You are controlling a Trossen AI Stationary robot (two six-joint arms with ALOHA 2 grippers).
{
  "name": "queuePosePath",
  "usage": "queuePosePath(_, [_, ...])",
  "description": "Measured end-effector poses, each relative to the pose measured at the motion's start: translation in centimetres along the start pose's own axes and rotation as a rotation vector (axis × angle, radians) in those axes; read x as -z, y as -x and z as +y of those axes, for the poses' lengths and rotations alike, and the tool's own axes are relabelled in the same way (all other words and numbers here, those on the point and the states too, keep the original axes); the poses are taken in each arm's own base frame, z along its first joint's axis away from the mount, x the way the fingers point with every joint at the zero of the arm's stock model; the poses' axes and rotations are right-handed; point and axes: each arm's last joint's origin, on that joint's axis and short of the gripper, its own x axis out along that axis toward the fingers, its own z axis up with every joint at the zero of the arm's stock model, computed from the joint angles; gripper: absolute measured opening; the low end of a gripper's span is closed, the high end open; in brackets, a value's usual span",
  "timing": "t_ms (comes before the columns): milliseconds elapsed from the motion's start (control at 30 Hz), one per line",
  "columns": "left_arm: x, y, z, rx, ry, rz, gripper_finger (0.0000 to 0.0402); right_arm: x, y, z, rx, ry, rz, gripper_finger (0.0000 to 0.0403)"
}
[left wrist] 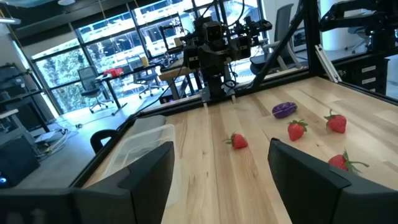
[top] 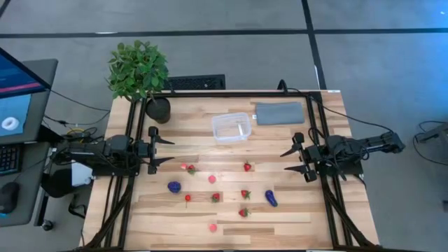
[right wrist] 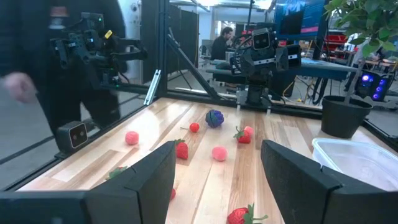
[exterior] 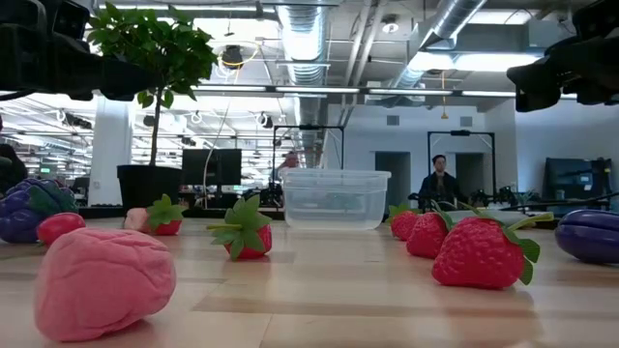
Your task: Pick and placing Produce into tupperware
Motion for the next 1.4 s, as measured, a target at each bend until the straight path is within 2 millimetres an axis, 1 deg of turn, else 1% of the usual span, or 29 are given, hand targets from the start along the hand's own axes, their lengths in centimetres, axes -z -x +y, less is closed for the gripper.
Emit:
queuePosePath(567, [0.0, 0.0, 0.0, 0.000, 0.001, -0.001, 0.0250, 0.0, 0.0, 0.0, 0.000, 0.000, 0.000, 0.0260])
queuePosePath(633, [-0.1, 0.0, 0.0, 0.004, 0.032, -0.008, 0.0250, 0.0, 0.0, 0.0, 0.000, 0.000, 0.000, 0.0260])
queuePosePath(800, [-0.5, 0.0, 0.0, 0.039, 0.238, -0.058, 0.0250, 0.0, 0.0, 0.0, 0.000, 0.000, 0.000, 0.0260])
queuePosePath(1000, [-0.6, 0.0, 0.3, -0.045, 0.504, -0.078, 0.0250, 0.0, 0.0, 0.0, 0.000, 0.000, 0.000, 0.0260])
queuePosePath(1067, [-0.7, 0.0, 0.4, -0.083, 0.619, -0.093, 0.0250, 0.0, 0.0, 0.0, 0.000, 0.000, 0.000, 0.0260])
queuePosePath(1167, [-0.9, 0.1, 0.7, -0.147, 0.854, -0.145, 0.0250, 0.0, 0.0, 0.0, 0.000, 0.000, 0.000, 0.0260])
queuePosePath(1233, [-0.9, 0.1, 0.9, -0.200, 0.974, -0.172, 0.0250, 0.0, 0.0, 0.0, 0.000, 0.000, -0.001, 0.0260])
queuePosePath(1300, [-0.8, 0.2, 1.1, -0.256, 1.043, -0.194, 0.0250, 0.0, 0.0, 0.0, 0.000, 0.006, 0.000, 0.0260])
queuePosePath(1400, [-0.8, 0.2, 1.2, -0.316, 1.070, -0.215, 0.0249, -0.2, 0.0, -0.1, 0.016, 0.064, -0.018, 0.0260])
